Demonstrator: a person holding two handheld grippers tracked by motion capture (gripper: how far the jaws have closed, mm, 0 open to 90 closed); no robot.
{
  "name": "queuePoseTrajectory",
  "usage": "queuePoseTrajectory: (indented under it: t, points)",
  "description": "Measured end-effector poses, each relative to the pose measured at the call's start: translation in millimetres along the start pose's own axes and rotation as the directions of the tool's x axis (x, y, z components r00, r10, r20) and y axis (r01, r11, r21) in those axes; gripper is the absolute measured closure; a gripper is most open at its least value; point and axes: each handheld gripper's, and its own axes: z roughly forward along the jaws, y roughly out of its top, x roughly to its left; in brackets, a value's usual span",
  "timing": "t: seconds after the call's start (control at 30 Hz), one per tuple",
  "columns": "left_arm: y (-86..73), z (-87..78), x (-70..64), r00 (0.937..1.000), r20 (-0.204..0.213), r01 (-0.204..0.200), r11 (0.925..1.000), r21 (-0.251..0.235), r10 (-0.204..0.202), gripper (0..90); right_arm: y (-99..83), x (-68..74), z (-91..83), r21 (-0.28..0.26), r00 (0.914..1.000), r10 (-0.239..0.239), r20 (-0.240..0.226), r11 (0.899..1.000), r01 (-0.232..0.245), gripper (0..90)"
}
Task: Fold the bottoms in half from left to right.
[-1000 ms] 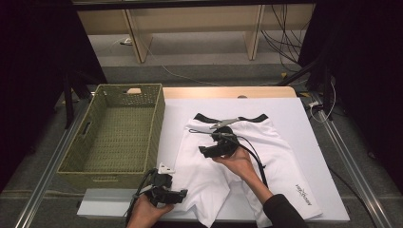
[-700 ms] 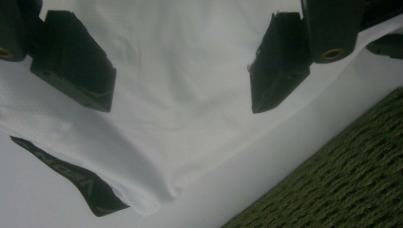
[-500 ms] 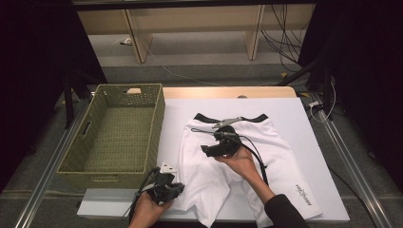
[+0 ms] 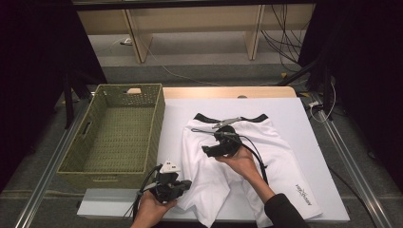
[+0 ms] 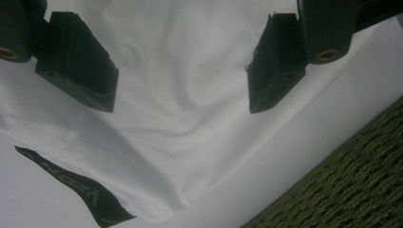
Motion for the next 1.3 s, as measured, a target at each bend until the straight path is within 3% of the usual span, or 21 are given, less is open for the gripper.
queuePoseTrajectory:
  t: [0.37, 0.8, 0.93, 1.07, 1.13, 1.17, 1.3]
  points:
    - [22.4, 5.8, -21.1, 0.9979, 0.047, -0.043, 0.9985, -0.035, 0.044, 87.3, 8.4, 0.6, 11.0, 0.052, 0.9979, 0.037, -0.053, 0.998, -0.035, 28.8]
    - [31.2, 11.5, -31.3, 0.9941, 0.077, -0.073, 0.9966, -0.037, 0.076, 87.4, 19.7, 25.2, 32.5, 0.125, 0.9929, -0.003, -0.119, 0.992, 0.018, 33.9]
    - [32.3, 11.1, -34.0, 0.9923, 0.086, -0.086, 0.9953, -0.046, 0.089, 87.5, 20.0, 32.5, 41.7, 0.166, 0.9922, -0.015, -0.124, 0.985, 0.036, 44.5]
    - [32.9, 10.2, -35.4, 0.991, 0.095, -0.09, 0.9946, -0.052, 0.094, 87.4, 18.3, 33.5, 44.3, 0.192, 0.9906, -0.041, -0.13, 0.979, 0.065, 68.4]
    - [33.8, 10.0, -36.9, 0.9902, 0.104, -0.088, 0.9947, -0.053, 0.093, 87.4, 18.8, 31.5, 43.1, 0.201, 0.988, -0.04, -0.149, 0.977, 0.07, 85.8]
    - [34.3, 10.2, -37.5, 0.9895, 0.112, -0.085, 0.9949, -0.055, 0.091, 87.4, 19.2, 30.7, 41.0, 0.2, 0.9889, -0.046, -0.141, 0.977, 0.074, 89.5]
    - [38.3, 10.6, -39.2, 0.9853, 0.15, -0.073, 0.9955, -0.061, 0.081, 87.3, 20.9, 24.1, 23.1, 0.143, 0.9922, -0.056, -0.112, 0.987, 0.072, 90.0]
